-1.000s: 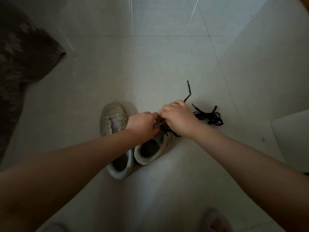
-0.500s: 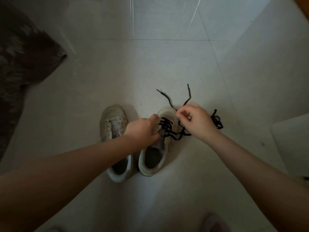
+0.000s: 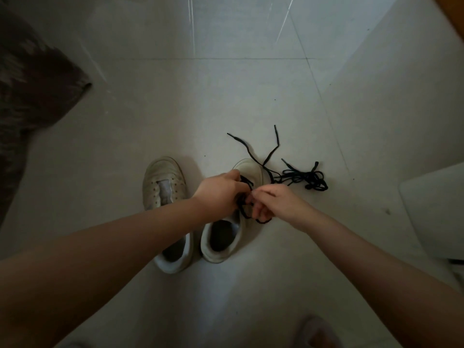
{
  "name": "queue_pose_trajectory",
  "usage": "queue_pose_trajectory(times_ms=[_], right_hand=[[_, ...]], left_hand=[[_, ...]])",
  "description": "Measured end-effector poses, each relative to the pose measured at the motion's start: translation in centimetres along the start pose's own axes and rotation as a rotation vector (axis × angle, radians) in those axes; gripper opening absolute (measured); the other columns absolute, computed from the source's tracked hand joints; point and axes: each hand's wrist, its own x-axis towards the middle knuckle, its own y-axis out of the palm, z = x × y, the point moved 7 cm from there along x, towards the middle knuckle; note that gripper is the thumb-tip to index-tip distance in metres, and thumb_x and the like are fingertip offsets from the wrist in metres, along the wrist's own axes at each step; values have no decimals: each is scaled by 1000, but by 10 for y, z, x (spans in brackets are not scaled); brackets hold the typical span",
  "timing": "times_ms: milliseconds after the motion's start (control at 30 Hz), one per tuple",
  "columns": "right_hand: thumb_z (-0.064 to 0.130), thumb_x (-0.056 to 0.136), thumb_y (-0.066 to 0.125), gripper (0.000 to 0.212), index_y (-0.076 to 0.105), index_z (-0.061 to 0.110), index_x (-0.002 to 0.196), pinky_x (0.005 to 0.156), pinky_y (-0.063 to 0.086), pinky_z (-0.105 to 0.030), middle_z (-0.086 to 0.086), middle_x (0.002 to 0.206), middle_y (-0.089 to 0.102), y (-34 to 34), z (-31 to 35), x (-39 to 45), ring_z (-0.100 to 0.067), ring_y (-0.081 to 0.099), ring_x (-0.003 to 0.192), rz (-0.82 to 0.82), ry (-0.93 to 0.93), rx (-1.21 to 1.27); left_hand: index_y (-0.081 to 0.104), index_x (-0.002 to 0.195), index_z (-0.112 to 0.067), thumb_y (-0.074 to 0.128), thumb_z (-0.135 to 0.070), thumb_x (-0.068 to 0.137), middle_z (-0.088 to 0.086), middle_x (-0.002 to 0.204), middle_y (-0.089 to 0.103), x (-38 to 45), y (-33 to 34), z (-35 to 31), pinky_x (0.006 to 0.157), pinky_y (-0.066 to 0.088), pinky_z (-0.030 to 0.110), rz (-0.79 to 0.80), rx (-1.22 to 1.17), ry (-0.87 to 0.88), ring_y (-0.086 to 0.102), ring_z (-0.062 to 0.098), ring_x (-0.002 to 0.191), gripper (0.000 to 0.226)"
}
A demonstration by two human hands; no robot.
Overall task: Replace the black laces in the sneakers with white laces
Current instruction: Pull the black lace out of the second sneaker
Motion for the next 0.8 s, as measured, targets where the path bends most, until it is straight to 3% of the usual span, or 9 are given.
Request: queue_pose_trajectory(times_ms=[100,167,333,500,600,733,800], right_hand=[[22,91,60,10,65,14,86,49,42,-13,3,60,62,-11,-10,5,-1,53,47,-162,11,-269],[24,85,68,8,68,16,87,52,39,-8,4,69,62,-10,-9,9,1,55,58,-212,-31,-317],[25,78,73,12,71,17,86,74,52,-27,2,81,68,-6,0,16,-12,64,79,-254,-59,-376],[22,77,67,11,72,12,77,69,50,-30,-5,77,70,2,12,16,-21,65,79,-263,-41,-554],[25,80,62,18,68,8,83,65,44,-30,-9,84,68,8,21,16,-26,62,82,-203,-44,-717],[18,85,52,18,61,7,97,74,37,-34,-9,104,58,10,60,11,-30,55,97,-207,-394,-1152],[14,84,52,15,61,7,93,77,36,-36,-9,102,57,11,67,11,-29,55,96,-184,-482,-1158]], left_hand=[[64,106,-28,54,-20,84,-1,106,51,3,1,4,63,41,27,0,-71,6,56,19,90,26],[67,97,-23,58,-17,80,0,102,54,2,1,7,63,43,28,-23,-121,0,57,21,87,20],[69,81,-18,59,-9,75,6,96,54,-5,3,14,63,46,29,-15,-226,41,58,24,78,13],[60,89,-11,58,-9,77,3,92,48,-9,5,15,59,36,26,-67,-225,10,47,18,71,12],[61,87,-9,57,-14,78,3,91,44,-14,6,16,60,35,26,-69,-253,-10,42,15,69,12],[71,91,-11,53,-16,88,10,104,46,-20,9,13,62,33,23,59,-101,17,49,21,77,19],[71,93,-13,51,-19,90,9,107,46,-21,10,10,63,37,24,83,-65,15,50,21,81,21]])
